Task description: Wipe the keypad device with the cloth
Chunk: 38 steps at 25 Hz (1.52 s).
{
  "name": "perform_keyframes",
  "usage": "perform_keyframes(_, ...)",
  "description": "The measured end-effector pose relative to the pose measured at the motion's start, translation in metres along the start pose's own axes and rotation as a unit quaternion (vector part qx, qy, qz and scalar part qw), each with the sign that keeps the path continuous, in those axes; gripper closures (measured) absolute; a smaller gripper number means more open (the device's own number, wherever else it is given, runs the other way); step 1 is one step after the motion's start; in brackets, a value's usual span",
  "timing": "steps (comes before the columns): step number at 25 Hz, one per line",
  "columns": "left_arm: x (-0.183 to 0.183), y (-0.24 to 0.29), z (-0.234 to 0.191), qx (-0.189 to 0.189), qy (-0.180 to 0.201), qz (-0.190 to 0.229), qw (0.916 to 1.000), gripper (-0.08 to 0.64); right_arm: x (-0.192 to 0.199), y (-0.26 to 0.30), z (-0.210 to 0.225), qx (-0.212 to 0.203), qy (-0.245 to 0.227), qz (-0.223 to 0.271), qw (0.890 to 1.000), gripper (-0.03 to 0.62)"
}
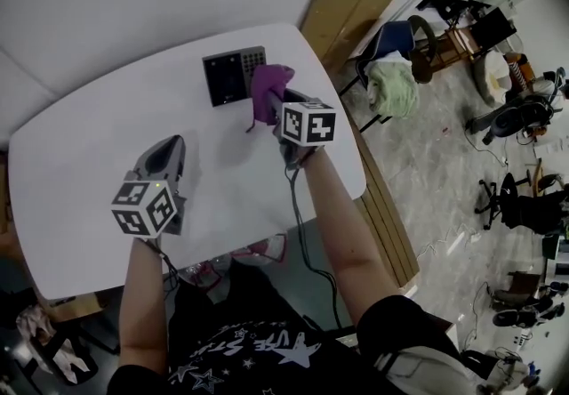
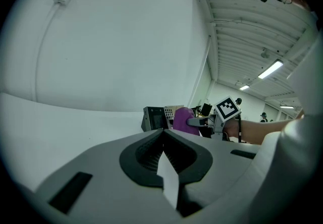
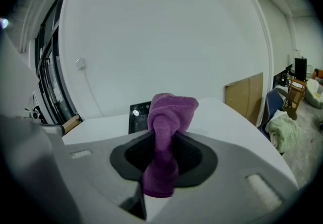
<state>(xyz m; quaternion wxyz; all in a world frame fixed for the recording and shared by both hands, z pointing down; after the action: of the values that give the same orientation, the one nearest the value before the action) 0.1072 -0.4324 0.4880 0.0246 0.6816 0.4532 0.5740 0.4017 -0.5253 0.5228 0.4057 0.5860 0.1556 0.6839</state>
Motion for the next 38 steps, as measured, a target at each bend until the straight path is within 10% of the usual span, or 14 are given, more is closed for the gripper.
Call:
perform_keyframes(17, 0.055, -0.119, -0.040, 0.077, 0.012, 0.008, 0.9969, 0.551, 0.076, -0.083, -0.190, 0.007, -0.049, 0.024, 0.998, 0.494)
perform_keyframes(38, 0.104, -0.205, -0.055, 0.201, 0.085, -0.048, 0.9747, 0.551, 0.189, -0.160, -0.346, 0.032, 0.035, 0.072, 0.996, 0.494)
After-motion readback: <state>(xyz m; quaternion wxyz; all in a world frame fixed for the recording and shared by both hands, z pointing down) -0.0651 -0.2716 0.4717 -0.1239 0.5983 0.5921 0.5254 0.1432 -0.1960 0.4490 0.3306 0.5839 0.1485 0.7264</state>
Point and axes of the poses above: the fingertips, and each gripper's own axes: y forward along the fingers, z to its right, x out of its underside, the point moved 8 cm from there along -y, backward along the fingers, and after that the axes turned 12 degrees about -z, right-handed, at the moved point
